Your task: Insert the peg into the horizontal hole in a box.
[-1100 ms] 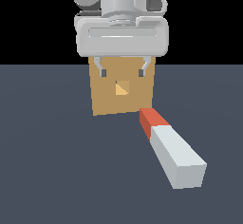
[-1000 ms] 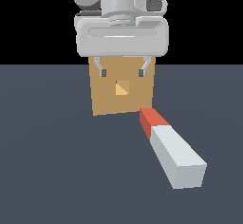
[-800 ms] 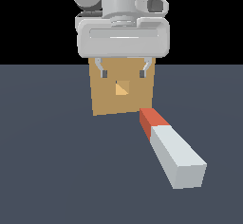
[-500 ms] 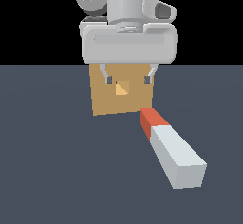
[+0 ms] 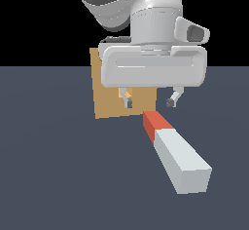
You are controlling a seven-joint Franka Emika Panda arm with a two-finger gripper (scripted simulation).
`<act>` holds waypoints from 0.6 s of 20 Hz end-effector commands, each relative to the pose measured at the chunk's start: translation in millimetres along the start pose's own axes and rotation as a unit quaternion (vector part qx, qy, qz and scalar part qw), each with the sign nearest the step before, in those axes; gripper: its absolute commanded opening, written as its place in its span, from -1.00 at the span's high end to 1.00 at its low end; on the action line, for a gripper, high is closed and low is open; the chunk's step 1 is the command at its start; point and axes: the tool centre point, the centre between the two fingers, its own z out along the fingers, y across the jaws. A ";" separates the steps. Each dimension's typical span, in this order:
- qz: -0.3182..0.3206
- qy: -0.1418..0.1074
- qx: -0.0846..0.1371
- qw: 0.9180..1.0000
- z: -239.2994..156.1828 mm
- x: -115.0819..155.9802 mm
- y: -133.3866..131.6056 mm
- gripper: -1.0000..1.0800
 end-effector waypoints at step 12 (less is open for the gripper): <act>-0.015 -0.001 0.001 1.000 40.5 -35.3 40.3 -0.92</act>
